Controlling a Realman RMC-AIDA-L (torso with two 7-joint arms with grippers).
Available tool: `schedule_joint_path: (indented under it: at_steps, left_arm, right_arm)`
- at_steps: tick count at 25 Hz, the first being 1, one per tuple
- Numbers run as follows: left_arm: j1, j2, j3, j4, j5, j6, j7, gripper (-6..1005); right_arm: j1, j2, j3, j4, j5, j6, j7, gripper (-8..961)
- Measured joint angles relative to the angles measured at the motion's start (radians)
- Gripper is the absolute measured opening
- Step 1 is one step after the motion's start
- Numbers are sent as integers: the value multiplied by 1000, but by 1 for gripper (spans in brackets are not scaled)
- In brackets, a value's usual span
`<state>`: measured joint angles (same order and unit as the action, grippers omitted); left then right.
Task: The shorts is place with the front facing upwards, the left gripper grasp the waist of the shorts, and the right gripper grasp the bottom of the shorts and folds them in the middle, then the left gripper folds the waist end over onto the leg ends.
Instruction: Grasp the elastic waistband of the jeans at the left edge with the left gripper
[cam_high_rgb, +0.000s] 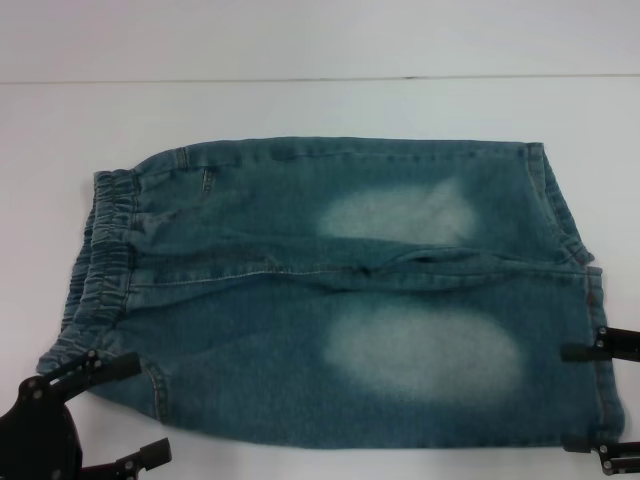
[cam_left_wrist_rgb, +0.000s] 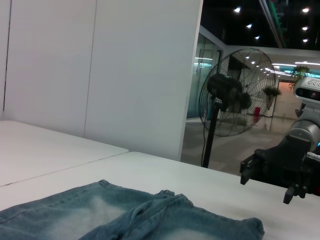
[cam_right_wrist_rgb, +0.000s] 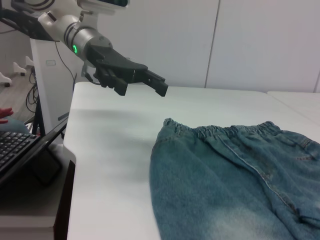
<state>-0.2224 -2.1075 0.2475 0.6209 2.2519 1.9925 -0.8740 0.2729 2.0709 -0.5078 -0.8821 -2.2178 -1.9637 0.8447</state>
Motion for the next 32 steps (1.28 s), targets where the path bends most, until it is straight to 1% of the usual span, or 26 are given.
schedule_joint_path:
  at_steps: [14, 19, 22, 25, 29, 32]
  left_arm:
    - [0, 0, 1, 0, 0, -3, -3, 931]
    - [-3, 0, -2, 30, -7, -5, -56, 932]
    - [-8, -3, -6, 103, -8, -13, -142, 932]
    - [-13, -13, -3, 206, -5, -46, -262, 923]
    - [-11, -27, 29, 356, 3, -97, -404, 916]
    - [-4, -45, 53, 453, 21, -134, -487, 915]
  right_arm:
    - [-1, 1, 0, 3, 0, 11, -1, 851]
    - [-2, 1, 2, 3, 0, 5, -1, 850]
    - [0, 1, 6, 2, 0, 2, 0, 850]
    - [2, 0, 6, 1, 0, 1, 3, 850]
    - [4, -1, 8, 1, 0, 3, 6, 849]
    - [4, -2, 9, 0, 0, 6, 6, 849]
